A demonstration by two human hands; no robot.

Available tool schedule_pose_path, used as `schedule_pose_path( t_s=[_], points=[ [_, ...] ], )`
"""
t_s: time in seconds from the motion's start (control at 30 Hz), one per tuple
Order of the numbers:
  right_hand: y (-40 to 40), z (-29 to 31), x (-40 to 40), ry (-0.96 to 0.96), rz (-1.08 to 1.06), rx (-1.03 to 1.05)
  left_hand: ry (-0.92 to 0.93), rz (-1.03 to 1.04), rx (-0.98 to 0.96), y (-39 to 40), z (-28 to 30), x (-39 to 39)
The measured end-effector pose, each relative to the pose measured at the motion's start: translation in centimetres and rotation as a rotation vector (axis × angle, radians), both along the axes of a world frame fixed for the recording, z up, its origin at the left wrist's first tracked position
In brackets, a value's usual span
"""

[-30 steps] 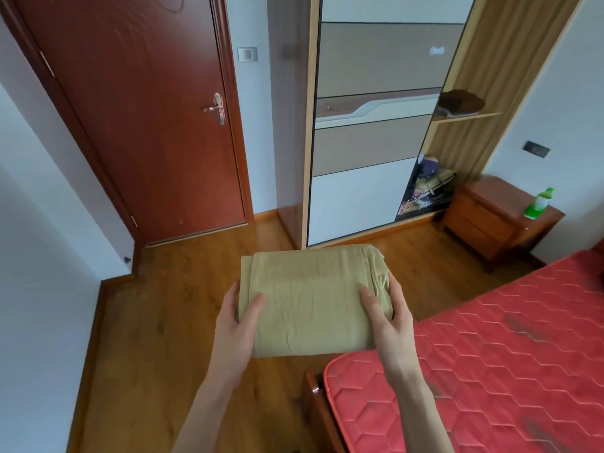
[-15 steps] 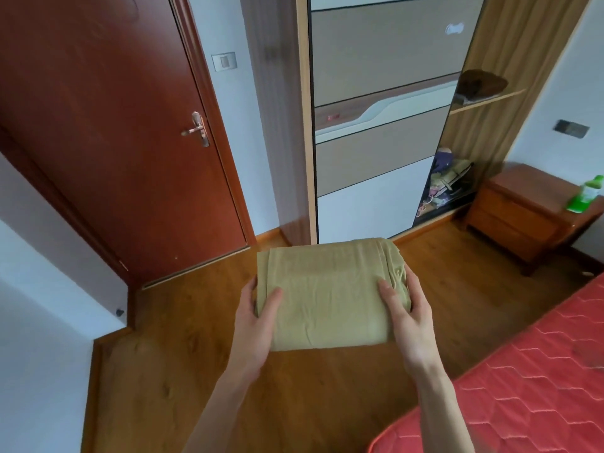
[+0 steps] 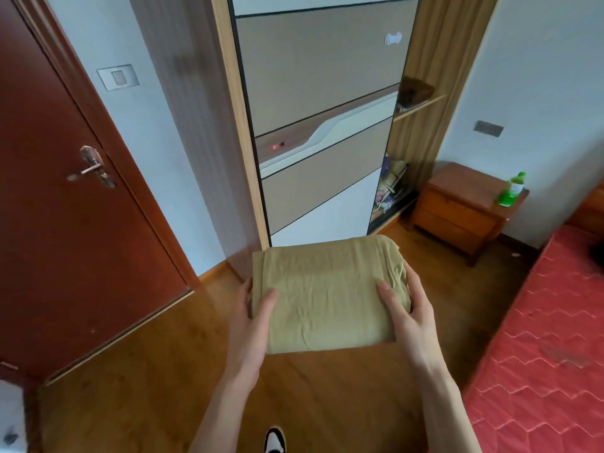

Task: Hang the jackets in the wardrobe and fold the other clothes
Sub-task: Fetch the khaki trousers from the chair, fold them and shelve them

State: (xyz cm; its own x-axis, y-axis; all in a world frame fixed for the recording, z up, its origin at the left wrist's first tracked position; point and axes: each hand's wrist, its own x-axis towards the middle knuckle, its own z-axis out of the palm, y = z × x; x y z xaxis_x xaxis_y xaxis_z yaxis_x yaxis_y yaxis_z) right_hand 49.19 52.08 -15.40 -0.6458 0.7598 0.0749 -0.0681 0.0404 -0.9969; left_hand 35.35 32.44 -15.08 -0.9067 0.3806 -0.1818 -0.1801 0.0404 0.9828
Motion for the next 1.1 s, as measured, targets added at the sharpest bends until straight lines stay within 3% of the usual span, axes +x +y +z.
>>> schedule_pose_path(
  t_s=[0.4, 0.8, 1.1],
  points=[
    [5.8, 0.8, -12.1, 0.000, -0.351, 0.036, 0.048, -0.342, 0.038, 12.0, 1.1, -18.2],
    [16.3, 1.9, -13.7, -0.001, -0.525, 0.044, 0.044, -0.520, 0.052, 26.8, 1.0, -22.2],
    [30.7, 1.2, -14.8, 0.038, -0.591, -0.011, 0.066, -0.592, 0.055, 42.9, 2.2, -23.7]
  ],
)
